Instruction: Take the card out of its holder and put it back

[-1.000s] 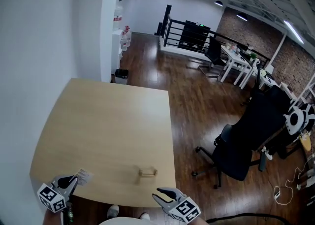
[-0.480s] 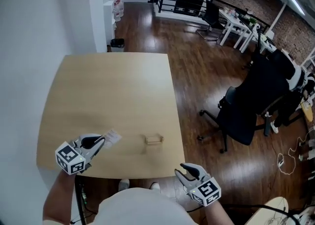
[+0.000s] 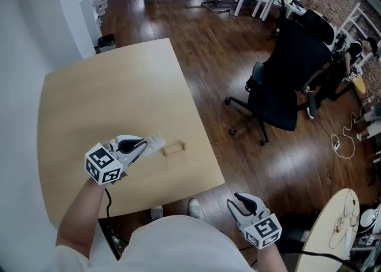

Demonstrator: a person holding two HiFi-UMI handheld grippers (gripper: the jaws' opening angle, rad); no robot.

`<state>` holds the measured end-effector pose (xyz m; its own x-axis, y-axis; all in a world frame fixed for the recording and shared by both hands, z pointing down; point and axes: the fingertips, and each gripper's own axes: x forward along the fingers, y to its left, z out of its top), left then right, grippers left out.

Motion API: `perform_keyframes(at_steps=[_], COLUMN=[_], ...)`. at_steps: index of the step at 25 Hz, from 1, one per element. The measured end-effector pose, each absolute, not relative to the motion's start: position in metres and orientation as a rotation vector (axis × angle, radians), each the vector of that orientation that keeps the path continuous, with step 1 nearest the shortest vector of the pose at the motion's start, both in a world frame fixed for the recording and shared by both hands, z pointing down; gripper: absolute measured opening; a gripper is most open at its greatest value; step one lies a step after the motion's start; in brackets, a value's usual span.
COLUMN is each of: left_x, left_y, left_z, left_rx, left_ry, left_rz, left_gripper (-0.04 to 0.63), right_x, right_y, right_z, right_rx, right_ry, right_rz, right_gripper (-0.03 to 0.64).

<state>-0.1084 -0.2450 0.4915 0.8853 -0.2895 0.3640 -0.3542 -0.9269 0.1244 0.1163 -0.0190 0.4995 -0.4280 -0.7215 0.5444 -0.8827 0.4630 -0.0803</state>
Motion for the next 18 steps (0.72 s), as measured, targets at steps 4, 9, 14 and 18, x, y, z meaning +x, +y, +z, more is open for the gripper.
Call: perform_keyframes(at_steps=[4,9,14,18], left_x=[-0.079,-0.051,-0.032,-0.024], left_y=[-0.261,-0.269,-0.274,-0.275], left_z=[0.510,0.533,0.547,0.554], left_rx=[2.887,2.884,2.886,2.887], left_ry=[-0.381,-0.276,-0.206,-0.173], left_rz=[0.563,0.595,0.628,0.644], left_gripper=[0.015,0.015,0.015,0.015], right_x=[0.124,0.129,0.132,0.134], right_y=[-0.002,0.016,0.028,0.033], right_z=[0.501,0.506,0.507,0.505], right_rx=[1.439,1.526,1.579,1.612], right_ry=[-2.213,-2.150,-2.110,-2.086], right_rz=[0.538,0.588,0.621,0.627], right_gripper=[0.121,0.121,0.121,0.121])
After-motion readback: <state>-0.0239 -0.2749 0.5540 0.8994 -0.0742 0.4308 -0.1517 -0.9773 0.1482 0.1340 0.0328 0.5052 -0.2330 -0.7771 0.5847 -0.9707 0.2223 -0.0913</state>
